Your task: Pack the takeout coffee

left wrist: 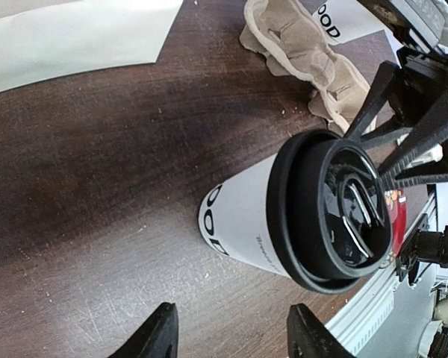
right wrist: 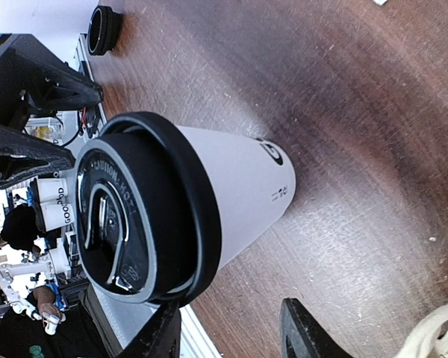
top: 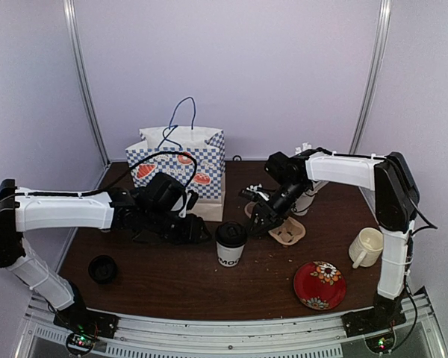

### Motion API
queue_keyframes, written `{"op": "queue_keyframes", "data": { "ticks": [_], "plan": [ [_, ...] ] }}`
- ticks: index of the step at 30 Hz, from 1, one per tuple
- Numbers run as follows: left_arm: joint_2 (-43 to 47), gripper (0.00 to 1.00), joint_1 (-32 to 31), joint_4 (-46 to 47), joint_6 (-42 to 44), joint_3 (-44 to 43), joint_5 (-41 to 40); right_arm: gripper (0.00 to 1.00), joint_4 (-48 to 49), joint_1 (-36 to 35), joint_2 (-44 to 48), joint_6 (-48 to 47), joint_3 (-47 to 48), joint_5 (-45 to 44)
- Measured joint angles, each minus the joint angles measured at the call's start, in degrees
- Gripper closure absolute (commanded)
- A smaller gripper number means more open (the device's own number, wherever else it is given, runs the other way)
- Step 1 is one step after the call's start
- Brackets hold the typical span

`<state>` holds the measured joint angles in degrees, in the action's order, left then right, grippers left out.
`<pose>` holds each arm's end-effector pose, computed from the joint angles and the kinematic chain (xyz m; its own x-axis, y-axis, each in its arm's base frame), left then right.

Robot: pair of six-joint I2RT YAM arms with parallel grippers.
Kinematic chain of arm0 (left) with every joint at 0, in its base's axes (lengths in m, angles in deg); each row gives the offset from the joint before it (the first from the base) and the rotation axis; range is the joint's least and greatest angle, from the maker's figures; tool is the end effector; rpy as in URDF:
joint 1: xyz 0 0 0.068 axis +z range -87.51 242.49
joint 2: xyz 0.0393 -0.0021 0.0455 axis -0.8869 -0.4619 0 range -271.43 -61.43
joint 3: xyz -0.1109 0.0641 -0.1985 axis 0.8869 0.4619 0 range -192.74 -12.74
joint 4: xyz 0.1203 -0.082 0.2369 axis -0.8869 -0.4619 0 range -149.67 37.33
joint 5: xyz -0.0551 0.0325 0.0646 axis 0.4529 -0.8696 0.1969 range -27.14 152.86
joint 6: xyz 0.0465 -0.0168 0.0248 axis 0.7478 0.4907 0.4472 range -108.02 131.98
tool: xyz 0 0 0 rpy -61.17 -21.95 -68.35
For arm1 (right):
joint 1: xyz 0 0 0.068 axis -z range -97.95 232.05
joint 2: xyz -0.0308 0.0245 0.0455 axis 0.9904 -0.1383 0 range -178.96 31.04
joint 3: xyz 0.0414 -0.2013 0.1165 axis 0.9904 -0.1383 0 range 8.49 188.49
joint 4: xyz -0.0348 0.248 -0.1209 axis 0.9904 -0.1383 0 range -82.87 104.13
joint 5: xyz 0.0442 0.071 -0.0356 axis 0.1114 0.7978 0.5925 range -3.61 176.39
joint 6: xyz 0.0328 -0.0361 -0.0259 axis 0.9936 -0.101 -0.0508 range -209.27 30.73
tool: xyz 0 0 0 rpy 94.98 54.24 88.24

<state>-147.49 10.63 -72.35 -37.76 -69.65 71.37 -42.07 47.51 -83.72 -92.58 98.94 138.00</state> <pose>0.2034 -0.2678 0.1797 -0.9400 -0.0251 -0.3404 0.1867 0.7970 -0.5744 0.3085 0.2479 0.1693 -0.7846 -0.5836 -0.2092 -0.5046 0.4052 0.7624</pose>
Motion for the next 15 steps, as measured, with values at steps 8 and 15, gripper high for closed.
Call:
{"op": "queue_keyframes", "data": {
  "ticks": [8, 15],
  "plan": [
    [1.29, 0.42, 0.0, -2.05, 3.21, -1.36, -2.58, 0.47, -0.13, 0.63, 0.17, -0.72, 0.46, -0.26],
    [-1.49, 0.28, 0.0, -2.89, 9.73, -8.52, -3.58, 0.44, 0.81, 0.63, 2.99, -1.03, -1.2, -0.07]
  ]
}}
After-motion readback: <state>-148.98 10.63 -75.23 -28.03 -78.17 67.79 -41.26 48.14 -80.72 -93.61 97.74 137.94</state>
